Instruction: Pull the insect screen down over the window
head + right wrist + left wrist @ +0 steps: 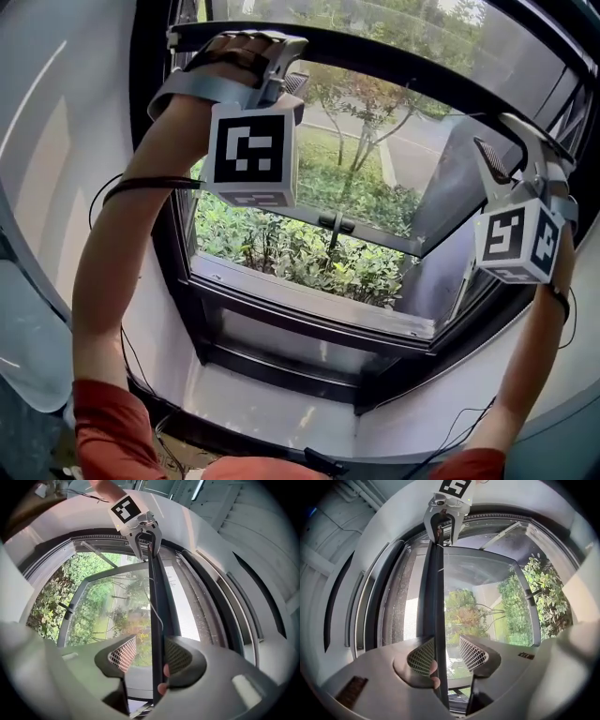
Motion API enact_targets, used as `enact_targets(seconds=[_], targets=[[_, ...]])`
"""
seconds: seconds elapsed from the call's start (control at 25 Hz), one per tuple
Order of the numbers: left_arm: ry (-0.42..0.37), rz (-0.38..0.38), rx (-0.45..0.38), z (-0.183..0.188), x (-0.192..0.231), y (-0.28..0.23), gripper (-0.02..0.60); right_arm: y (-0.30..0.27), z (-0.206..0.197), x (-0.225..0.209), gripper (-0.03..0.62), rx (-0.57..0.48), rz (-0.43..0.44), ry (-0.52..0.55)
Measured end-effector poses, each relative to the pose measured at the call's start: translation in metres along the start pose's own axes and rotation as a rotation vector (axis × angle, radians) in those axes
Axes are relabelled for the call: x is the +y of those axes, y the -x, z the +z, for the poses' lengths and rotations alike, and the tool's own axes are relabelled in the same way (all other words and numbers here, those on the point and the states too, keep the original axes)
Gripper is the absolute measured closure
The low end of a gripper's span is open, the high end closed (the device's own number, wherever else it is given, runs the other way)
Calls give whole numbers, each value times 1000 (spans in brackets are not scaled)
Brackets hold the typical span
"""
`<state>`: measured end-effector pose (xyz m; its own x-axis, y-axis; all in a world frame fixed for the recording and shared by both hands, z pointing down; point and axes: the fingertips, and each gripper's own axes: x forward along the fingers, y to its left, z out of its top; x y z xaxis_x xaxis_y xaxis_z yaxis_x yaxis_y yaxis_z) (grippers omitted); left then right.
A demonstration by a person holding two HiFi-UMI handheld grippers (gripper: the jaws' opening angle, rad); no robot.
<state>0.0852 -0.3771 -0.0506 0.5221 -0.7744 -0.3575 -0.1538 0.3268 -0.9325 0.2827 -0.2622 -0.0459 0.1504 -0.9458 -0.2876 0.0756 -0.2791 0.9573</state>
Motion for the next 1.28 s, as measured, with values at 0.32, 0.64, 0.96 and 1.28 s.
enact_targets(seconds=[0.32,0.64,0.96,1.28], targets=[[26,-71,-23,6,-39,16,417,13,2,36,399,1,23,-15],[31,-113,-31,3,-69,30,414,23,8,66,395,7,74,-43],[27,-165,-32,7,-110,48,417,39,9,111,388,1,134,-79],[5,-193,-30,10,-139,67,416,57,11,147,370,-2,179,-124]])
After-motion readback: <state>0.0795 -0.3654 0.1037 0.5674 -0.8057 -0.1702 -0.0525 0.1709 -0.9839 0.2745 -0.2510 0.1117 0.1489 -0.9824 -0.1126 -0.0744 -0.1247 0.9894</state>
